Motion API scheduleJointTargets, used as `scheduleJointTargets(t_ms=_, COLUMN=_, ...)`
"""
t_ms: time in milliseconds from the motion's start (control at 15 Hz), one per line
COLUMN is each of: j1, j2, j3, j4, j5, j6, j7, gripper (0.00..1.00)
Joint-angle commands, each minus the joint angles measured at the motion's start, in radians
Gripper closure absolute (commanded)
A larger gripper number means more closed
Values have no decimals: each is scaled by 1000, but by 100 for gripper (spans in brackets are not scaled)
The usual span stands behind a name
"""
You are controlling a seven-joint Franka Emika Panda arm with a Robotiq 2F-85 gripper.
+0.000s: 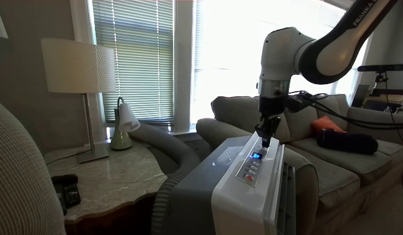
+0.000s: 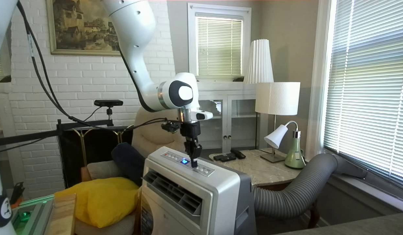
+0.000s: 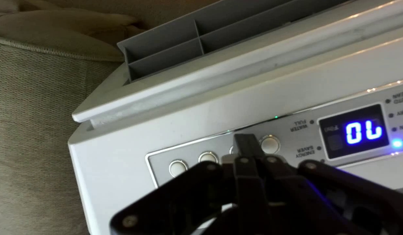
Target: Press the second button from the right on the air conditioner.
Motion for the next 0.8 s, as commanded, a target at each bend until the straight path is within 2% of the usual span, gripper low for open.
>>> scheduleJointTargets(t_ms=0, j1=10, j2=28, j3=-13, j4=24, j5=-7, j6=18, j7=9, gripper=100)
scheduleJointTargets(t_ms=400, j1=27, j2=63, j3=-23, j4=45, j5=-20, j6=-5, j7=17, gripper=100)
scheduleJointTargets(t_ms=733, j1=3, j2=-28, j3=-10, j4=-10, j5=12, j6=-22, j7=-28, gripper=100)
